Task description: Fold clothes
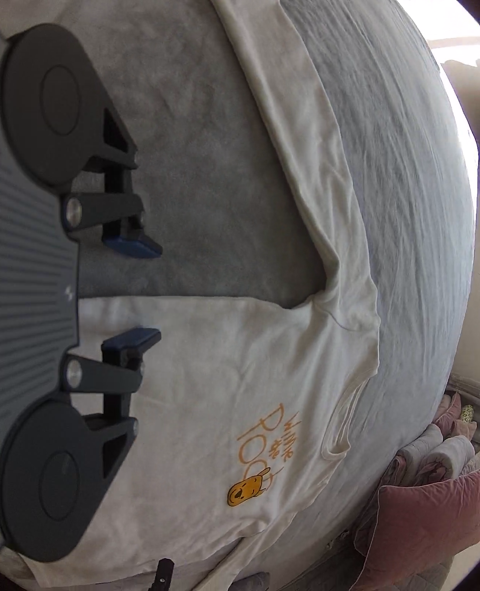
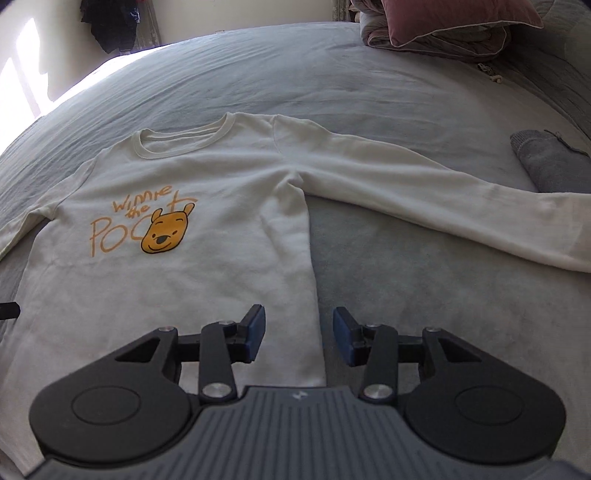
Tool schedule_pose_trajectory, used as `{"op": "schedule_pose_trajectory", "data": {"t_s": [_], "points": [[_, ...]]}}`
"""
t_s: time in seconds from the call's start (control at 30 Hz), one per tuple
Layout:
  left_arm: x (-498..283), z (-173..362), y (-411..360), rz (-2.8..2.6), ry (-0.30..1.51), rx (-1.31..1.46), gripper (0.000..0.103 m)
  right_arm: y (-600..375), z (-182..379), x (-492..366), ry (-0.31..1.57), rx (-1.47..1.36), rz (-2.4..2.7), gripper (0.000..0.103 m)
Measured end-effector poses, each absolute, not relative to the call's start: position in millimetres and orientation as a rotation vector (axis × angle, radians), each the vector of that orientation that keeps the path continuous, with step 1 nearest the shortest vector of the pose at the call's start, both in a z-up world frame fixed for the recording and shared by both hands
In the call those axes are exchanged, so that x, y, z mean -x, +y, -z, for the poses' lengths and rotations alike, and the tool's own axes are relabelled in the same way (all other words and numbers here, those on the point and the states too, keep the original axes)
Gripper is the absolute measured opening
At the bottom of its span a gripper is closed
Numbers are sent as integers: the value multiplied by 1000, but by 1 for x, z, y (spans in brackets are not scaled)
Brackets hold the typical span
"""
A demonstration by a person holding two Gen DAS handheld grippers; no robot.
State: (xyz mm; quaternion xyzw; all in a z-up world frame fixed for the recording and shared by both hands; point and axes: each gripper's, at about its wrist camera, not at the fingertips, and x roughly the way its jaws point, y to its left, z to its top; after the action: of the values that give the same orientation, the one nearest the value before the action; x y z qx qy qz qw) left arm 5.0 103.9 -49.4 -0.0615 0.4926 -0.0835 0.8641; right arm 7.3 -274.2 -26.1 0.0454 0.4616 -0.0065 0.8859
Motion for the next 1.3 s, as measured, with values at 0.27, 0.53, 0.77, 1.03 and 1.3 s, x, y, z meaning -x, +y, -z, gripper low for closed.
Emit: {"op": "schedule_pose_trajectory", "data": {"t_s": [0.27,0.53,0.77,1.03,1.3], "points": [[44,53,123,360,1199,214,41,-286,29,71,1093,-213,-112,45],[73,41,130,338,1161,220,3,-274,22,101,1128,-190,-157,7],[74,35,127,366,1187,130,4,-274,3,113,1123,-68,-140,5],[72,21,114,332,1062,-124,39,-267,28,104,1167,60,-115,36],[29,3,72,367,824,-27,54,-238,8,60,939,68,-111,44]]}}
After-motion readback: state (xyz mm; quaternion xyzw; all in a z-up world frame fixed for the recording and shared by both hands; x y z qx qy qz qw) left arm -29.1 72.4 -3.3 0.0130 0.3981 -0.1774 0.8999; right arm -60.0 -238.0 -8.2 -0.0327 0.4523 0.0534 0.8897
